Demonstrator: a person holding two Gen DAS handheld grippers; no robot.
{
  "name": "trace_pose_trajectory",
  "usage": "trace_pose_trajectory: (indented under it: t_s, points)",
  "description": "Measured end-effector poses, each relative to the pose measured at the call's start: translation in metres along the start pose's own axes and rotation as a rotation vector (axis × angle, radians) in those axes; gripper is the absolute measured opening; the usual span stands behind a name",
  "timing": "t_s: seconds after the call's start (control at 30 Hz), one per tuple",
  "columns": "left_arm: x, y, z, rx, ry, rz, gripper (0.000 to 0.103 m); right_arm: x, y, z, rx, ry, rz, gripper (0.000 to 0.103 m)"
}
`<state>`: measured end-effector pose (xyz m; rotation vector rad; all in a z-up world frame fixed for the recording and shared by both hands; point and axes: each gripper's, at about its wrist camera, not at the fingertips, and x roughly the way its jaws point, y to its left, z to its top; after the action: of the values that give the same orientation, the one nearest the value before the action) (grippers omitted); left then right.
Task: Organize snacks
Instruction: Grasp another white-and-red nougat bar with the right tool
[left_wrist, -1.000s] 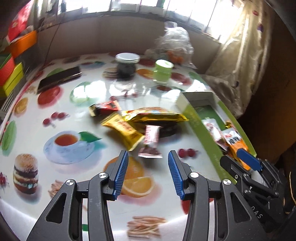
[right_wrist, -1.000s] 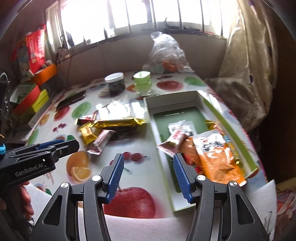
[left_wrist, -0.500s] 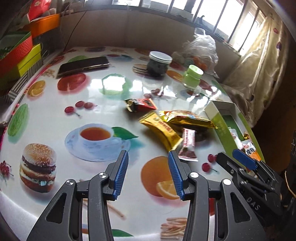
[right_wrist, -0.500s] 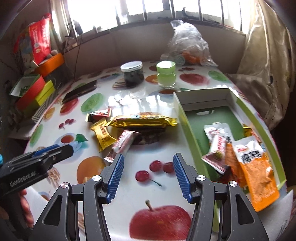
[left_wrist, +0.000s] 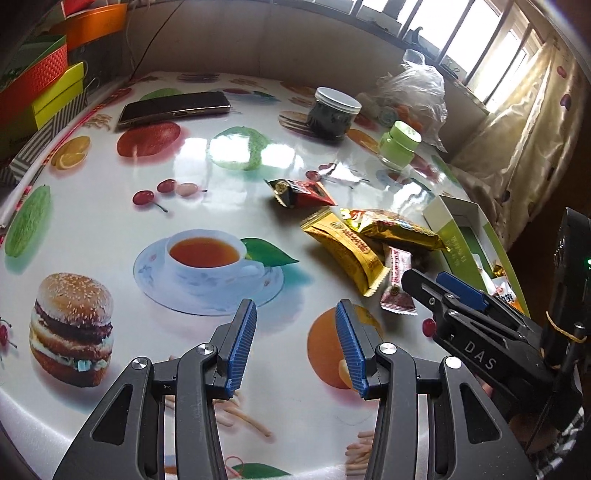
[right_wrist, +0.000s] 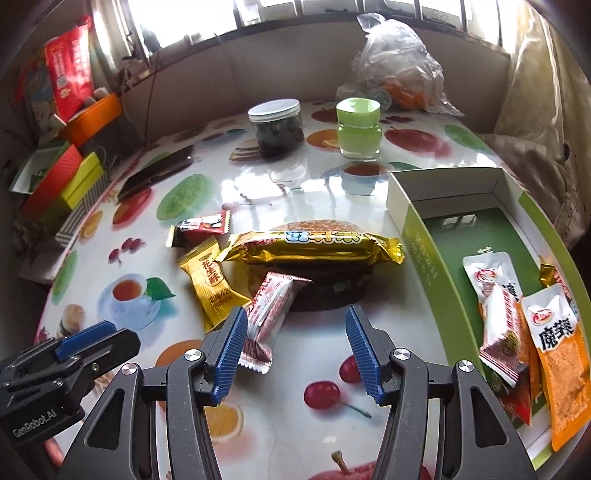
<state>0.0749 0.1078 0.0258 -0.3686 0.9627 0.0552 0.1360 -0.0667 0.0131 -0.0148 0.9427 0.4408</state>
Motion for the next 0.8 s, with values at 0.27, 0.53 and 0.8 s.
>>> trace_pose_trajectory:
  t_s: [0.27, 0.53, 0.8]
  points:
    - [0.004, 0.003, 0.005, -0.017, 0.001, 0.001, 0.046, 0.01, 0.004, 0.002, -0.019, 0.004, 0.026, 0.05]
    - [0.008, 0.002, 0.009, -0.018, 0.002, 0.002, 0.046, 0.009, 0.007, 0.002, -0.038, 0.007, 0.057, 0.02]
    - [0.008, 0.001, 0.017, -0.021, -0.009, -0.004, 0.046, 0.01, 0.024, -0.005, -0.086, 0.035, 0.153, 0.019]
